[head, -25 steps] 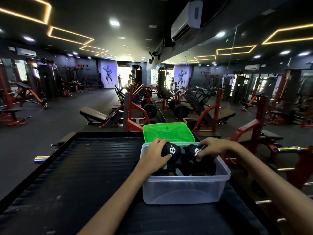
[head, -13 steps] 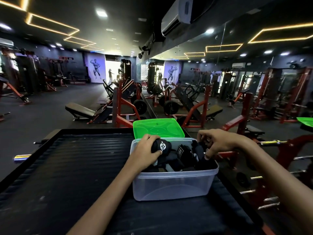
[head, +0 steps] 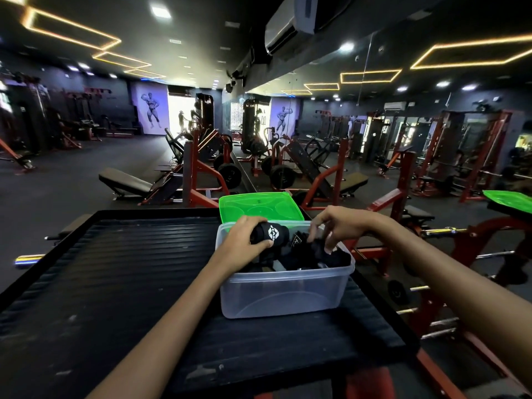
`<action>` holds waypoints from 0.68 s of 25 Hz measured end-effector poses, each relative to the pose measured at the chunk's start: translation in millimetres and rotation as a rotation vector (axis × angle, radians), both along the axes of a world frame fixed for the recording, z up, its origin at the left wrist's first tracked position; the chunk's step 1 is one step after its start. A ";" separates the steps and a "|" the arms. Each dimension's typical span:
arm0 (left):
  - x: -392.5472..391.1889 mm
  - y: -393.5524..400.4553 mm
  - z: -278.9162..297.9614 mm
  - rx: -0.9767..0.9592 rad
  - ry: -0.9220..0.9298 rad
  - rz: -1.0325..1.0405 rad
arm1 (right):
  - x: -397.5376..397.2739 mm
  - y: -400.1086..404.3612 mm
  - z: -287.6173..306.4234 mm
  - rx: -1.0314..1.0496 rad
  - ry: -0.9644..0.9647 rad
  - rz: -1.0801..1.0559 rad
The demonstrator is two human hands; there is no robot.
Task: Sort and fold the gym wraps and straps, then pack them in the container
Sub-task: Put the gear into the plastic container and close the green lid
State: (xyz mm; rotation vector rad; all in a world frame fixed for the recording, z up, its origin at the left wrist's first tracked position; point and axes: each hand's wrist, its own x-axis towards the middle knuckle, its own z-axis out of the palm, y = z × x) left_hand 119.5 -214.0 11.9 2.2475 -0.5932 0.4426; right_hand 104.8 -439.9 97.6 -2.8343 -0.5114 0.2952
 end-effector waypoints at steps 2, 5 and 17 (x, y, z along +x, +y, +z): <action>-4.0 -0.1 3.7 -0.039 0.005 -0.078 | 0.8 6.9 -12.0 0.040 -0.103 -0.036; -7.3 0.4 5.7 -0.041 0.101 -0.176 | 5.3 20.6 -43.9 -0.121 -0.244 -0.098; -2.2 -2.3 1.1 0.139 0.112 -0.219 | 27.1 13.1 -44.6 0.153 -0.254 -0.254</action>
